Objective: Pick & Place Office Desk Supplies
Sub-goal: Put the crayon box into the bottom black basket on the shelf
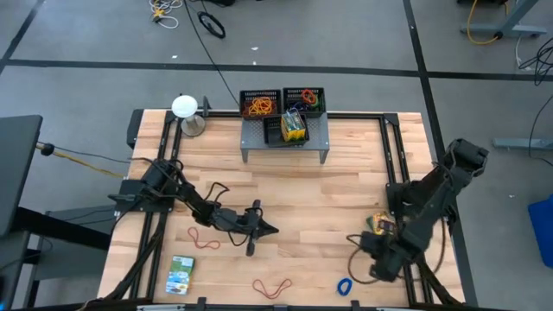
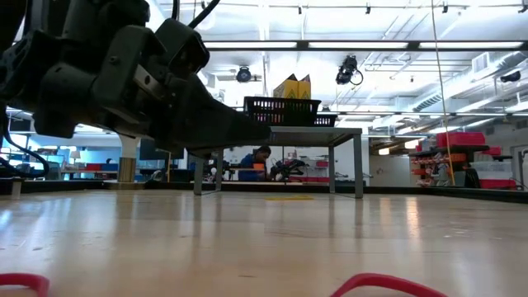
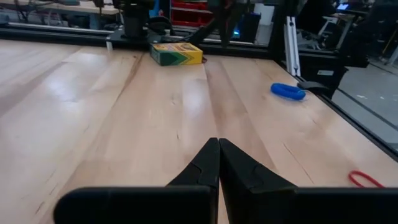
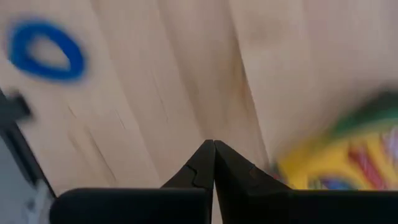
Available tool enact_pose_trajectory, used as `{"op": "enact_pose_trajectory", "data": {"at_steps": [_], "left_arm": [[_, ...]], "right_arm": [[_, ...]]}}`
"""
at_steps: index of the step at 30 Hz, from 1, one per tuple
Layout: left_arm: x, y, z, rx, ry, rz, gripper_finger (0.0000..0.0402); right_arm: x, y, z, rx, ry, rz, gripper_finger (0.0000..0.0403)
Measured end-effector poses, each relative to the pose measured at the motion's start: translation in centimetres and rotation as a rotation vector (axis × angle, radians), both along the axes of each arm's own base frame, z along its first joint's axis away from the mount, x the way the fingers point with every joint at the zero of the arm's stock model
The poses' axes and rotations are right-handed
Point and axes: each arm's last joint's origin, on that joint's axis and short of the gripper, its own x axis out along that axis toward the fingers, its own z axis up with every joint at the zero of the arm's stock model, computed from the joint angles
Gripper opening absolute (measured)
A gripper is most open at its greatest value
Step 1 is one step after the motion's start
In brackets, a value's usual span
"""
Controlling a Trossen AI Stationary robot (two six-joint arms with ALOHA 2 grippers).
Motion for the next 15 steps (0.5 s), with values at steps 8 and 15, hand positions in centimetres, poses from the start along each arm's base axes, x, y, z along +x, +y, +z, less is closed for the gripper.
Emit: {"op": "enact_pose_trajectory", "data": {"at_steps": [8,15], "left_arm": [[0.0,0.1,0.0,0.006,0.000,0.027,0.0007],[0.2,0.5,0.0,0.002,0.000,0.045,0.0007]], "right_arm": [[-3.3,1.4,-1.4,-0.075,0.191,0.078,0.0066],[-3.5,1.8,-4.2,-0.230,0.291,0.249,0.0079]]}}
